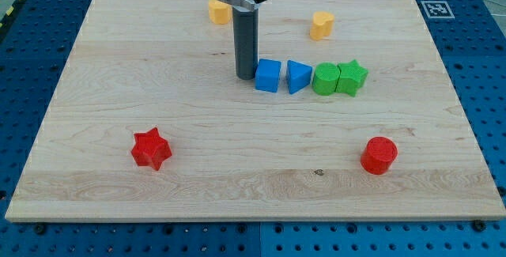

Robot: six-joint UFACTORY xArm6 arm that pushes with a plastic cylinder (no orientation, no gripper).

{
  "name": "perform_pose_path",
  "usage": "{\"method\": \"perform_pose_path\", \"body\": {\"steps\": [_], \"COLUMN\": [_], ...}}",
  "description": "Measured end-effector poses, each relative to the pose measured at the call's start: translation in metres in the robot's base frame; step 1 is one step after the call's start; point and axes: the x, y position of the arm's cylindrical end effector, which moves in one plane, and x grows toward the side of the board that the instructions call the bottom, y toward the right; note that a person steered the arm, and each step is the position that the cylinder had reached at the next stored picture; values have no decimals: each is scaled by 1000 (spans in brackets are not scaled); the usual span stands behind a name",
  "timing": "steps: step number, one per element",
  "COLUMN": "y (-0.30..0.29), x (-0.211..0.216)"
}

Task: Move the yellow heart close to the yellow hexagon

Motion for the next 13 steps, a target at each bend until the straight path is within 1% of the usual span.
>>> {"method": "perform_pose_path", "body": {"steps": [4,5,6,7,8,9,11,12,13], "y": [8,-3,-28,-32,-30,-16,52,60,80], "x": [0,0,-13,-45,-62,-72,-72,-71,-64]}}
